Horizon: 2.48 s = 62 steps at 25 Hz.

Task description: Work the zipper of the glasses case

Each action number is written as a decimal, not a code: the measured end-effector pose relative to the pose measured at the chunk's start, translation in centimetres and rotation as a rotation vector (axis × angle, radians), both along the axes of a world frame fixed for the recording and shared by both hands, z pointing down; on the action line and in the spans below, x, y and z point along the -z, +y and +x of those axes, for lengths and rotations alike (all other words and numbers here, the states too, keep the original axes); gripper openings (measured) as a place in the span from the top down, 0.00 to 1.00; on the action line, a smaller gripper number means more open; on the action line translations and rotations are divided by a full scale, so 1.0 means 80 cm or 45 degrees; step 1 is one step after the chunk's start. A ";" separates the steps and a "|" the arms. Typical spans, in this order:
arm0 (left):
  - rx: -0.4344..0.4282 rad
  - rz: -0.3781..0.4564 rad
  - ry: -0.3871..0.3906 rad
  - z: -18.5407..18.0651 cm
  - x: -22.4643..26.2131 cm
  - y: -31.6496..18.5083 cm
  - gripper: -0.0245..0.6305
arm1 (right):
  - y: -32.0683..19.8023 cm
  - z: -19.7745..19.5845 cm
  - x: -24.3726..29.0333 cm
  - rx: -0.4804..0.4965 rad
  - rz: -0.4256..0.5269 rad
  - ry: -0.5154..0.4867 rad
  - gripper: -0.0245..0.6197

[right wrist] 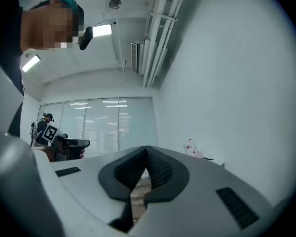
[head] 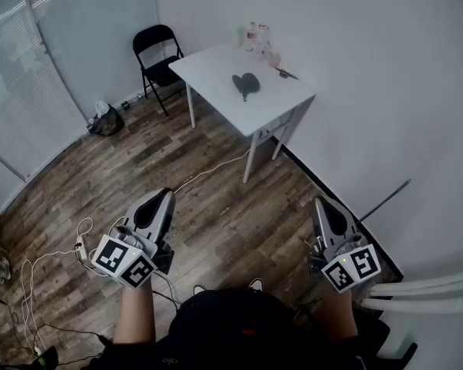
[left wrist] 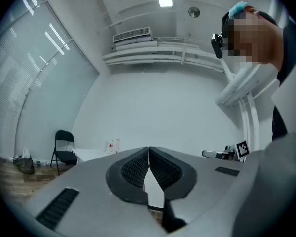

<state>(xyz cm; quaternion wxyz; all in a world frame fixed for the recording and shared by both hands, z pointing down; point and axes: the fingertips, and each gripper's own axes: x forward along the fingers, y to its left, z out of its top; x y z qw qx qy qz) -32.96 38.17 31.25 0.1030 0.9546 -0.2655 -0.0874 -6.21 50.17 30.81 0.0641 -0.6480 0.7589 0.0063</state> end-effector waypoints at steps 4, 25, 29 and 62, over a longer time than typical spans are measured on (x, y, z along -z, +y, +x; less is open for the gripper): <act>0.022 -0.013 -0.028 0.003 -0.008 0.010 0.93 | 0.003 0.000 -0.008 0.021 -0.029 -0.002 0.93; 0.028 -0.039 -0.036 0.026 -0.013 0.011 0.93 | -0.006 0.016 -0.012 0.065 -0.038 -0.049 0.93; 0.029 -0.047 -0.044 0.032 -0.018 0.009 0.93 | -0.011 0.020 -0.017 0.076 -0.046 -0.056 0.93; 0.059 -0.045 -0.162 0.249 -0.055 -0.023 0.93 | -0.060 0.225 -0.086 0.150 -0.143 -0.048 0.93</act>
